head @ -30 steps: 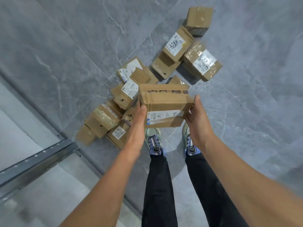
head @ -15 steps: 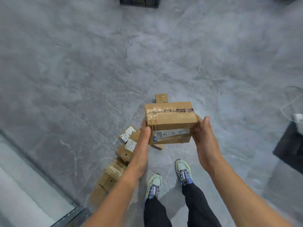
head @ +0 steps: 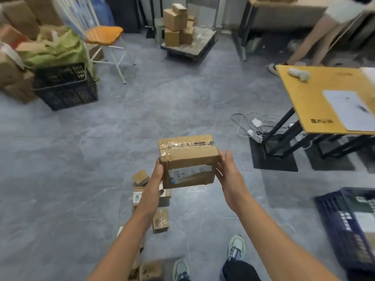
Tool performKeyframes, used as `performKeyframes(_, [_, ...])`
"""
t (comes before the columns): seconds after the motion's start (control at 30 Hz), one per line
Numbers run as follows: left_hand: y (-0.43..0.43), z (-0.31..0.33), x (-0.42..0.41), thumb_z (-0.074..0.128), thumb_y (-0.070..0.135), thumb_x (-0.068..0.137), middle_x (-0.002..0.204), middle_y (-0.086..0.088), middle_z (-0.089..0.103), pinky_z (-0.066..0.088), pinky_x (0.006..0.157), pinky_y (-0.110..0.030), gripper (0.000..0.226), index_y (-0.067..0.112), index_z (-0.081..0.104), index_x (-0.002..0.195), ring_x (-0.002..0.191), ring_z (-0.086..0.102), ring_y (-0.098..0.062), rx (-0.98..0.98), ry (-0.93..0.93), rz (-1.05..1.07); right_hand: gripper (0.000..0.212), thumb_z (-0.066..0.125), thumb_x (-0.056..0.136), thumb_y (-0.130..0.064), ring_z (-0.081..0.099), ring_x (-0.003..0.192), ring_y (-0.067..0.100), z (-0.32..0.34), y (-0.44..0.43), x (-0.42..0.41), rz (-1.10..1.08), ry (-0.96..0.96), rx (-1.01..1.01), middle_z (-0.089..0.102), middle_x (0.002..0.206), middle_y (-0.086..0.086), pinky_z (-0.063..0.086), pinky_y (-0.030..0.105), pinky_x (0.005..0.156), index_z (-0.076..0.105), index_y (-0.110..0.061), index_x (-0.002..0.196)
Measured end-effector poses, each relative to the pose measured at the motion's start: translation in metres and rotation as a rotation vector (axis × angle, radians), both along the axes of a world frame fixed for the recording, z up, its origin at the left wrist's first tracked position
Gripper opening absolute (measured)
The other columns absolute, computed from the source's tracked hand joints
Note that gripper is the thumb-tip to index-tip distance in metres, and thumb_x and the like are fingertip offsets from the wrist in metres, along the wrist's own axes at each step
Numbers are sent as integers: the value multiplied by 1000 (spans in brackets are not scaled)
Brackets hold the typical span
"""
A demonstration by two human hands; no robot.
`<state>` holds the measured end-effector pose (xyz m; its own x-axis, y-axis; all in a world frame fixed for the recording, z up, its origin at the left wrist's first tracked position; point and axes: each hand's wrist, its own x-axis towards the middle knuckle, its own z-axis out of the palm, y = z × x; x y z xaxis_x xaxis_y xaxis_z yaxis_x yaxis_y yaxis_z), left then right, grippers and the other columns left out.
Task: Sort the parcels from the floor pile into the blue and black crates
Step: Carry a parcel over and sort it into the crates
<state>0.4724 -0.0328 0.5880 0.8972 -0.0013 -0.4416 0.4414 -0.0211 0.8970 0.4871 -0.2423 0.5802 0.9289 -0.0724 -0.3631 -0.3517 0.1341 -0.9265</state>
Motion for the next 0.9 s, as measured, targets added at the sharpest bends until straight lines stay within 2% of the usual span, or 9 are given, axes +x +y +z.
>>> performKeyframes(0.07, [-24,12,1,29,69,100,133,24,52,38,112,-39,55,53,35,152,137,44,-7,6,-12,-71,60,20,102,-68,56,132,0,17,-24,-16,-79,-17,-8,65,138,-20,36,34,120,58,-44,142])
performKeyframes(0.17, [-66,28,0,25,67,101,135,22,49,32,121,-50,53,53,36,150,143,40,-11,9,-22,-183,52,19,107,-62,58,125,-5,37,-64,-42,-195,-34,-20,68,132,-24,39,28,112,61,-48,135])
performKeyframes(0.3, [-134,45,-7,24,70,100,124,35,49,32,121,-54,43,63,39,140,143,41,-13,22,-46,-343,46,20,105,-63,61,114,-13,57,-125,-82,-338,-45,-32,70,122,-30,40,20,99,62,-57,123])
performKeyframes(0.4, [-192,53,-19,24,68,100,124,33,48,33,120,-55,44,61,38,142,143,42,-15,25,-59,-456,46,21,102,-68,59,116,-15,63,-177,-117,-436,-33,-30,68,125,-32,39,19,99,58,-60,128])
performKeyframes(0.53, [-270,62,-36,23,68,99,116,43,48,36,118,-54,40,67,38,136,138,44,-13,45,-86,-599,45,22,104,-65,58,121,-11,64,-249,-162,-557,-29,-13,66,129,-30,42,21,105,57,-58,133])
performKeyframes(0.6, [-308,64,-48,25,69,99,118,38,50,37,117,-54,37,67,41,132,138,44,-15,46,-81,-656,46,22,106,-63,58,119,-12,66,-282,-186,-606,-31,3,66,129,-30,44,16,99,56,-55,135])
performKeyframes(0.7, [-362,68,-70,27,70,98,126,24,51,38,117,-54,31,68,43,125,140,45,-18,51,-82,-735,41,23,107,-61,61,110,-16,69,-326,-222,-689,-38,14,69,119,-34,47,7,84,58,-57,127])
performKeyframes(0.83, [-428,69,-100,27,71,97,138,19,46,37,117,-54,49,59,40,143,142,44,-19,46,-87,-847,42,22,108,-60,61,112,-15,67,-378,-270,-802,-49,3,70,118,-34,45,16,95,60,-56,125])
performKeyframes(0.9, [-457,71,-113,29,71,96,135,23,50,39,116,-52,56,54,39,148,140,46,-16,35,-106,-904,45,25,107,-60,60,117,-11,64,-401,-291,-866,-63,-9,68,126,-30,45,21,102,59,-51,134])
